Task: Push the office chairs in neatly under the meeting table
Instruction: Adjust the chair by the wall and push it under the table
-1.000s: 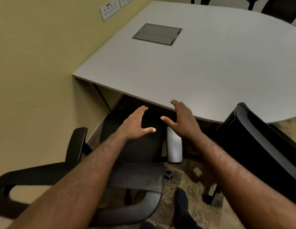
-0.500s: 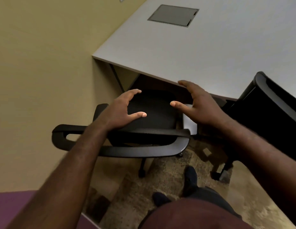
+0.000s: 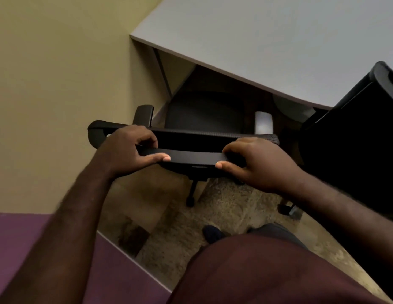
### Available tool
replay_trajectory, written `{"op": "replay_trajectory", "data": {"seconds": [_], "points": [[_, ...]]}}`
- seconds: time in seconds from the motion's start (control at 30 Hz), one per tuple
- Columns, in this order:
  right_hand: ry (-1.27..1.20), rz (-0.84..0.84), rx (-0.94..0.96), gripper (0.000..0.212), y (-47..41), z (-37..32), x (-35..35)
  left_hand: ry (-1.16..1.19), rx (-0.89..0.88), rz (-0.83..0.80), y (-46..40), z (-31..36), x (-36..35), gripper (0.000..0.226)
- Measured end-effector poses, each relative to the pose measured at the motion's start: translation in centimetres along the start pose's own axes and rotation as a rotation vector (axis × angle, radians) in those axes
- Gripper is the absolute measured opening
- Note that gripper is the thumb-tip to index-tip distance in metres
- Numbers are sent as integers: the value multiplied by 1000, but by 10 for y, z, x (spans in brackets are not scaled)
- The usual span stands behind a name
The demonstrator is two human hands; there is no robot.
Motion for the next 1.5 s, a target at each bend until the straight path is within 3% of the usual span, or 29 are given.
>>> {"op": "replay_trajectory", "data": {"seconds": [0.13,0.3,0.5,1.07,1.2,1.5], "points": [[320,27,45,47,0,-5,-17,-230,27,5,18,-14,0,60],[441,145,22,33,-7,0,-23,-409,73,61,12,-14,-6,29],[500,238,28,27,-9,16,-15,-510,93,105,3,-5,-18,16],[533,246,-66,27,-73,40,-2,-533,109,153,-63,-43,-14,21],[551,250,-96,29,-106,45,2,-498,56,167,-94,-67,-8,12],[590,286,-167,24,-152,55,3,-506,30,88,-153,-108,2,18]]}}
Point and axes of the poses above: each hand's wrist, its own y-axis away from the middle knuckle, its own x-axis out of the back of the hand, z = x × y, the point moved 2 cm from there along -y, towards the middle knuckle, and after that the axes turned 7 degrees about -y, right-handed, at the moved point
